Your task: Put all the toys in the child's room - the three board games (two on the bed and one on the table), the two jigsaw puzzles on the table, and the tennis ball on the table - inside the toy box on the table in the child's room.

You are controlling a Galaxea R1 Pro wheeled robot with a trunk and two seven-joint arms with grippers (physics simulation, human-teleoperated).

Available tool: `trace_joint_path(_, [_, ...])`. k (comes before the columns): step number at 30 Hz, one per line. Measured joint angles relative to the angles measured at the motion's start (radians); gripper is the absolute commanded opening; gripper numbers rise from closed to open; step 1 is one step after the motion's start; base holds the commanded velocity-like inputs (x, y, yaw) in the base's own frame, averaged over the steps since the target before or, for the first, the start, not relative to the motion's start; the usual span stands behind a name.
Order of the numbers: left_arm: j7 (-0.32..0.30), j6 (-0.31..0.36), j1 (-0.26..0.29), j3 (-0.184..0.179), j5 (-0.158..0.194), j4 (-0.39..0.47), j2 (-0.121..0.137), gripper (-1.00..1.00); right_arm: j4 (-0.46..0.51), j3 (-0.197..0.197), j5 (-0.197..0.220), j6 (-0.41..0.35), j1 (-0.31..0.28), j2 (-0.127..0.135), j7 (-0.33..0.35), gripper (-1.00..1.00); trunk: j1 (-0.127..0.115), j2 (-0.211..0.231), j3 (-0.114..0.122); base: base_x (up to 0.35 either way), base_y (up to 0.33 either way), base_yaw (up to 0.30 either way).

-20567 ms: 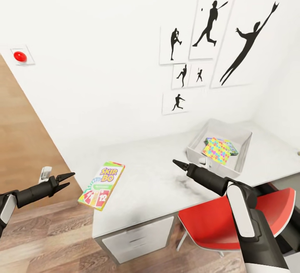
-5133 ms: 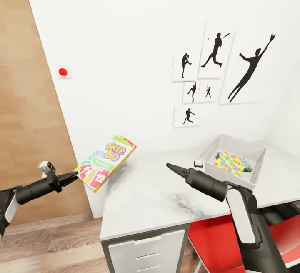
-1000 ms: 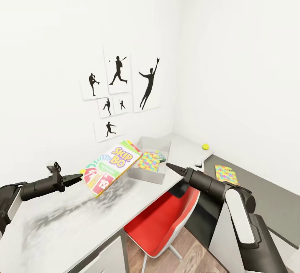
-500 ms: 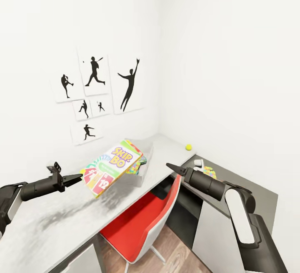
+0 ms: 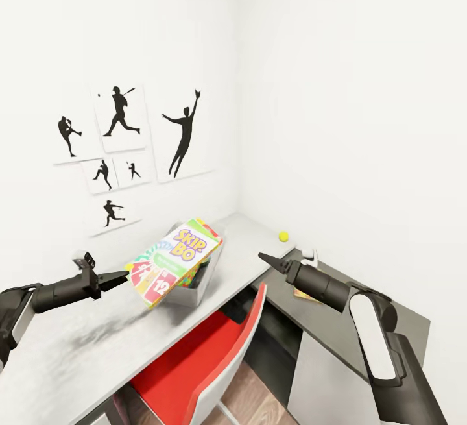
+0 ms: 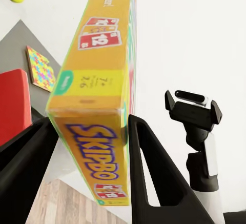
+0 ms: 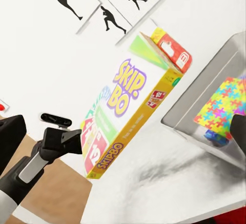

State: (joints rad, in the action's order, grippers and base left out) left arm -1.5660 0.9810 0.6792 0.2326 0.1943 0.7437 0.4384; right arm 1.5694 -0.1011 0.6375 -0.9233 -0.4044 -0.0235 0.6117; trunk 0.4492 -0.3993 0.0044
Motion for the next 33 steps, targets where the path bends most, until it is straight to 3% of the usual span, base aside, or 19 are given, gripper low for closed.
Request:
trace_joint_path(14, [0.0,0.0,0.0,0.0,-0.001,0.0,-0.001,-1.0,0.0,0.001,0.0,0.007,0.0,0.001,-0.001,1.0,0.0,0.0,0.005,0.241,-0.216,0.146])
trace_joint_path(27, [0.0,-0.002,0.0,0.0,-0.003,-0.001,-0.001,-1.0,0.0,0.001,0.0,0.007,0.0,0.003,0.002,1.0,0.0,0.0,0.006,0.283,-0.005,0.053])
trace_joint_path(33, [-0.001,-0.002,0.0,0.001,0.0,-0.001,-0.001,-1.0,0.0,0.001,0.0,0.007,0.0,0.003,0.003,1.0,0.0,0.0,0.007,0.099,0.007,0.084])
